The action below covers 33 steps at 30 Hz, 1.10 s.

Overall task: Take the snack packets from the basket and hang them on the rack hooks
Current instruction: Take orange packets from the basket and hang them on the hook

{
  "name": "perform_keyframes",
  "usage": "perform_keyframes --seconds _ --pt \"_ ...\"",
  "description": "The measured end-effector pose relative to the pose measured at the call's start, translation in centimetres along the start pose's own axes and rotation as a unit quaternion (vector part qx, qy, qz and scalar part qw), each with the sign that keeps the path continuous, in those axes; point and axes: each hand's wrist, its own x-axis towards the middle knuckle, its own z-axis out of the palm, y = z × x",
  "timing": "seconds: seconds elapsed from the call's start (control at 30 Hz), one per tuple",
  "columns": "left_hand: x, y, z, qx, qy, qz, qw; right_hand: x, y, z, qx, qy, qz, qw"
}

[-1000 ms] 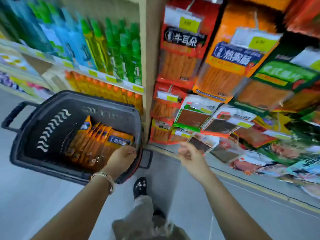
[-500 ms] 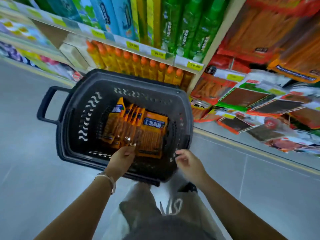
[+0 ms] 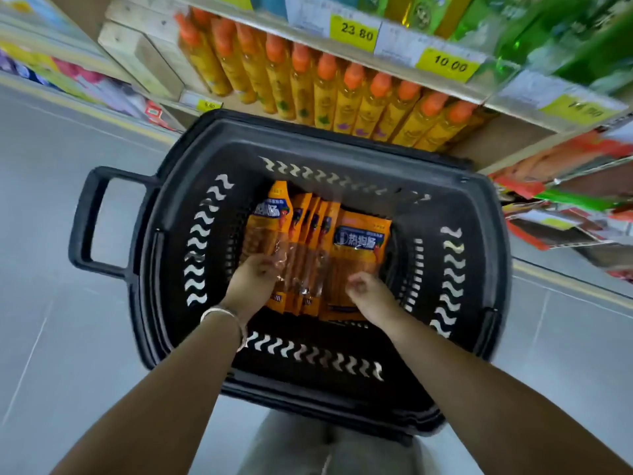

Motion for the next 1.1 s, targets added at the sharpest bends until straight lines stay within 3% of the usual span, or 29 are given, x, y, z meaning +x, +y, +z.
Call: perform_keyframes --seconds 0.13,0.23,0.53,0.83,1.1 --pt "2.4 -1.5 -0.3 0.021 0.043 -0.058 0.997 2.8 -2.3 3.5 0.043 -0.030 -0.008 0.999" --pt "3.3 -3.1 -1.1 0.065 0.033 -0.090 0.993 4.0 -4.3 6.5 0.049 -0.053 -0.015 0.997" --pt "2.7 -6.5 -2.2 -0.010 0.042 -0.112 0.993 7.5 -7.1 10.5 0.007 -0.023 0.041 0.999" --pt "1.9 -6.1 -2.2 -0.089 0.017 -0.117 0.989 3.9 -3.9 6.8 0.108 0.036 0.002 0.993" --pt "0.0 -2.9 -1.0 -0.064 -0.064 -0.099 0.991 -1.4 -2.3 0.0 0.300 0.056 0.050 0.951"
